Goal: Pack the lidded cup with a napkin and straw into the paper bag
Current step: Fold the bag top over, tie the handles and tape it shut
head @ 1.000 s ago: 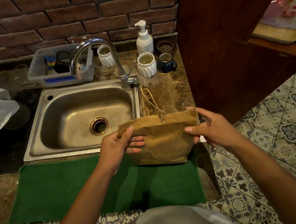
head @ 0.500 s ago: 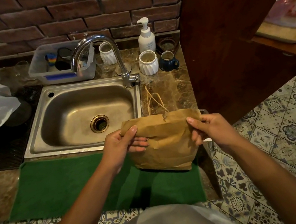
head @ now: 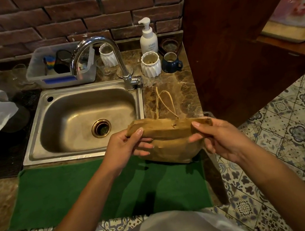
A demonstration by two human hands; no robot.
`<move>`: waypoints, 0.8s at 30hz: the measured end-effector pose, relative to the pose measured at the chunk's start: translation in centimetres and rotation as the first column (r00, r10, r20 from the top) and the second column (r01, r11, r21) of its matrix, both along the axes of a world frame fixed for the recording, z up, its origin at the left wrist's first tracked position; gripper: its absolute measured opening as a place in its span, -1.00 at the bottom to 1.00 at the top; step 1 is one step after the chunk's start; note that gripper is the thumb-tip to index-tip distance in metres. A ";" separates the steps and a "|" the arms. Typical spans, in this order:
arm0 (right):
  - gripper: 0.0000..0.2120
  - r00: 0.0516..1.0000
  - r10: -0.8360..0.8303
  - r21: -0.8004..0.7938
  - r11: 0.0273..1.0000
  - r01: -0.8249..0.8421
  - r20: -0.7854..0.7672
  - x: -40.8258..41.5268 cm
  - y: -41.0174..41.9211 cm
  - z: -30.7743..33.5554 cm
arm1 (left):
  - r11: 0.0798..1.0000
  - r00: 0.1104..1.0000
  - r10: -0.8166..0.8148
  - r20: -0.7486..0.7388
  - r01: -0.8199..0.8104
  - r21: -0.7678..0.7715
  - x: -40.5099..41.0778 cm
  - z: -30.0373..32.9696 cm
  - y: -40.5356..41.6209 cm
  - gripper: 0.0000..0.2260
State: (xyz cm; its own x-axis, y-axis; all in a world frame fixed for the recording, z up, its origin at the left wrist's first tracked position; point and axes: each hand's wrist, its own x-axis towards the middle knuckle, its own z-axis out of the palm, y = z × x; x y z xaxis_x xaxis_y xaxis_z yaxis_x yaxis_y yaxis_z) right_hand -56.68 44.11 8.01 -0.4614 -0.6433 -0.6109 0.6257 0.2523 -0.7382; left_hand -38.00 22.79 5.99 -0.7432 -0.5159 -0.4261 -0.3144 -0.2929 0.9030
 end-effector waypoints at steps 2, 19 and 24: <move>-0.54 1.000 0.009 0.009 1.000 -0.009 -0.014 0.3 -0.2 0.0 | 1.000 1.000 -0.003 0.002 0.003 0.009 0.0 -0.2 0.4 -0.74; -0.65 0.998 0.004 0.136 0.991 -0.013 0.060 1.6 0.2 -0.5 | 0.982 0.994 -0.104 0.029 0.098 0.162 1.1 0.1 0.1 -0.74; -0.68 0.993 -0.114 0.139 0.984 0.109 0.032 2.4 -0.8 -0.8 | 0.975 0.994 -0.104 0.046 0.093 0.199 0.8 1.6 0.1 -0.67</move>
State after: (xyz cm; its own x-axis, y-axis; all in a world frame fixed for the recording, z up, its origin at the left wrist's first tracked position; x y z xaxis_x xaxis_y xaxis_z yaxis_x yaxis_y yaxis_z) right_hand -54.28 43.31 7.17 -0.4994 -0.4981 -0.7089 0.6833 0.2766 -0.6757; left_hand -37.17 22.91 7.60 -0.7585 -0.3433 -0.5539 -0.3985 -0.4281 0.8111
